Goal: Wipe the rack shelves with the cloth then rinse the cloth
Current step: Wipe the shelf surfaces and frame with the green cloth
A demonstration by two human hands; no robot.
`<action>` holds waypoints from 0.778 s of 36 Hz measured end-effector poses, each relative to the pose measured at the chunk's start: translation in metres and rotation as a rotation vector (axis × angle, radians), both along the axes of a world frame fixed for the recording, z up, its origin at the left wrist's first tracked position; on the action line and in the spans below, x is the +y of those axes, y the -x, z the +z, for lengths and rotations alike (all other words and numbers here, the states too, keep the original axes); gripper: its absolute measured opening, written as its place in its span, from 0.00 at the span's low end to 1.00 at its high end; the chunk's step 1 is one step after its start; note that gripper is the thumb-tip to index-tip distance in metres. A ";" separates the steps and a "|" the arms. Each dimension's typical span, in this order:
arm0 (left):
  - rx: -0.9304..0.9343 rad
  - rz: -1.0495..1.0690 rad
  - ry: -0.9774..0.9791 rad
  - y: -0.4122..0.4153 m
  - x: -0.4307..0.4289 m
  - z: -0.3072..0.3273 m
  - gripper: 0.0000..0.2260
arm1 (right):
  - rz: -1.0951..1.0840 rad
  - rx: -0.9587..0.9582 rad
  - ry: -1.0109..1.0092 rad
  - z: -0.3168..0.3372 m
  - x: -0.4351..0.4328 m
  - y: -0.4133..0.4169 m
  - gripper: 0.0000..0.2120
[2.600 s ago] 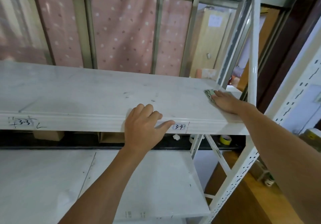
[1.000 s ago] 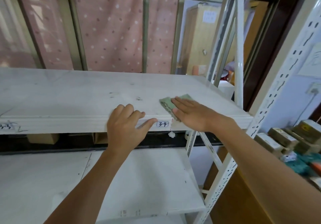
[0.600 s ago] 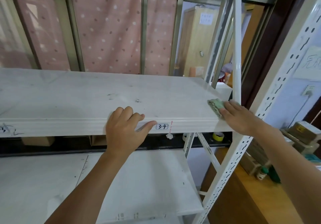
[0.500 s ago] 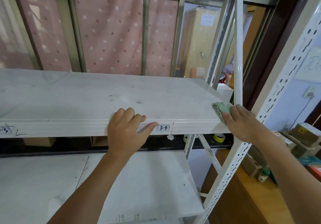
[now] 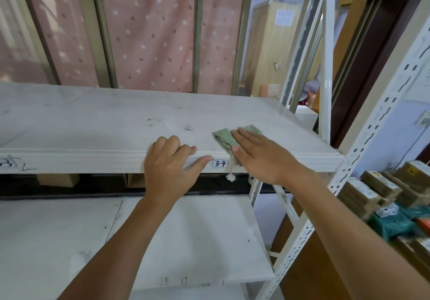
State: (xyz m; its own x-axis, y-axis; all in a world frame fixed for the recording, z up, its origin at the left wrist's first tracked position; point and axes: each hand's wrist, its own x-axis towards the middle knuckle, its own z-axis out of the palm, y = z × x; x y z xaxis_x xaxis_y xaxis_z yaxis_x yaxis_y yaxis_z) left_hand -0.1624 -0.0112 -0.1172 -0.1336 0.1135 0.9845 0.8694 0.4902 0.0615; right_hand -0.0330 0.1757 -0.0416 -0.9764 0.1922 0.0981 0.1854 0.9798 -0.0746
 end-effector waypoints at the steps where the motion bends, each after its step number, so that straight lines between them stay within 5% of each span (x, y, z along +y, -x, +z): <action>1: -0.002 -0.003 0.002 0.000 0.000 0.000 0.19 | -0.011 0.003 0.012 -0.001 0.004 -0.002 0.28; 4: -0.014 -0.022 0.006 0.001 -0.001 0.001 0.18 | -0.109 -0.030 0.074 0.004 0.028 -0.010 0.31; 7: -0.015 -0.020 0.013 0.000 -0.002 0.001 0.18 | -0.256 -0.077 0.104 0.012 0.067 -0.008 0.49; 10: -0.022 -0.030 0.018 0.000 -0.003 0.003 0.18 | -0.413 -0.108 0.166 0.022 0.103 0.004 0.43; 13: -0.009 -0.032 0.019 0.001 -0.003 0.003 0.19 | -0.403 -0.209 0.064 0.027 0.145 0.030 0.53; 17: -0.027 -0.041 0.024 0.000 -0.002 0.003 0.19 | -0.475 -0.206 0.073 0.038 0.158 0.054 0.38; 23: -0.058 -0.023 0.028 0.002 -0.002 -0.001 0.19 | -0.439 -0.216 0.030 0.035 0.178 0.109 0.44; 28: -0.021 -0.005 0.010 0.004 0.001 -0.001 0.19 | -0.212 -0.261 -0.017 0.046 0.120 0.148 0.31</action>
